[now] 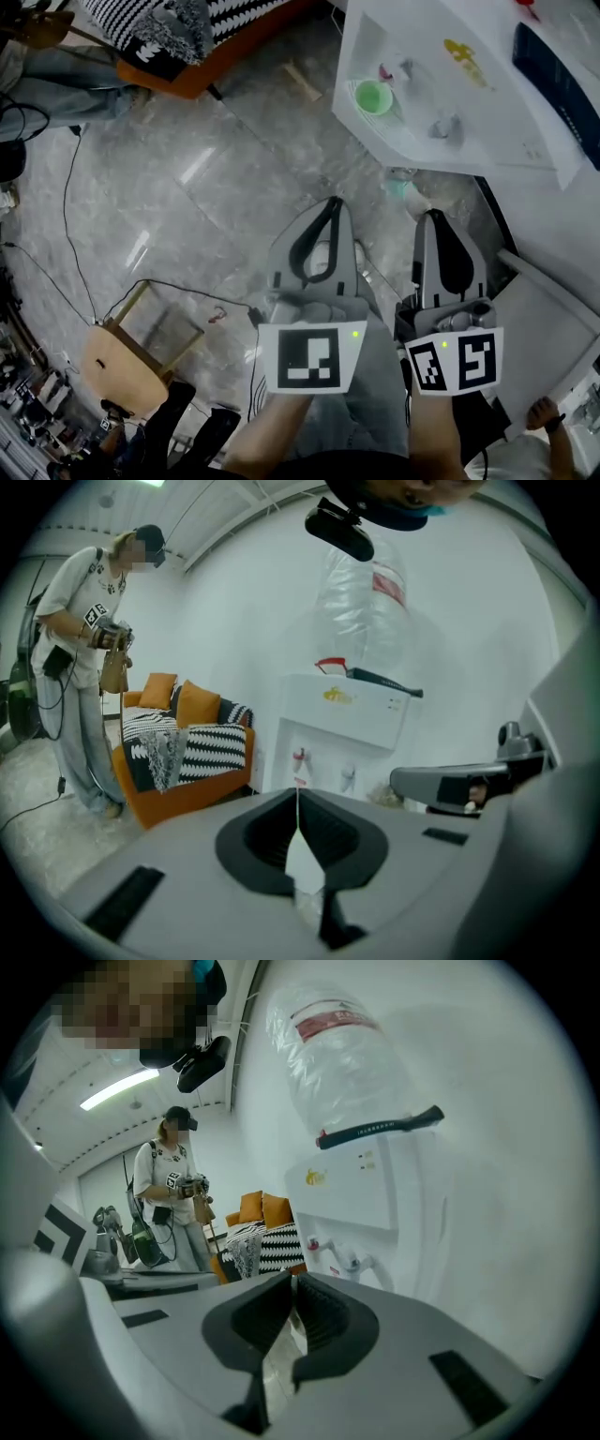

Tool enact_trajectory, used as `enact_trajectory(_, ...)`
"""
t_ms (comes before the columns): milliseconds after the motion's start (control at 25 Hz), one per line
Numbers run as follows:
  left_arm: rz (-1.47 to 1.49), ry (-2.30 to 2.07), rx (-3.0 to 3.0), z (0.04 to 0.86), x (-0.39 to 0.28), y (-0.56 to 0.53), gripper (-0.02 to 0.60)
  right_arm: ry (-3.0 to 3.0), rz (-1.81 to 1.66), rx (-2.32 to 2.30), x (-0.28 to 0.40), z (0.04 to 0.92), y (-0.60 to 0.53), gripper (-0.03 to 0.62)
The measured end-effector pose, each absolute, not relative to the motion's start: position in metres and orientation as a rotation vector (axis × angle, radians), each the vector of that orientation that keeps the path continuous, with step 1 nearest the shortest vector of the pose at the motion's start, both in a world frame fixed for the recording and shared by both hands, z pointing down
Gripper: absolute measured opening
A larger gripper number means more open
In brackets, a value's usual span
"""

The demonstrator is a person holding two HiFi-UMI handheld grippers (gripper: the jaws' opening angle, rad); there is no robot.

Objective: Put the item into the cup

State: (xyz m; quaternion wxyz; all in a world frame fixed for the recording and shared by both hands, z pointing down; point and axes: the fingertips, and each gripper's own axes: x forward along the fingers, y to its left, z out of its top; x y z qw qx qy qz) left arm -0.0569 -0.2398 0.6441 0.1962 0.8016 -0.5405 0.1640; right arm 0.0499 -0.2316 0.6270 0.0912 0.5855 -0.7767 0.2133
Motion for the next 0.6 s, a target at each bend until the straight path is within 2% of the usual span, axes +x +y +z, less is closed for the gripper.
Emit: enact_trajectory(600, 0.544, -1.463, 2.194, 0.699, -0.061, -0.247, 0.014, -2.281, 0.537, 1.792, 0.043, 0.679, -0.287, 0.026)
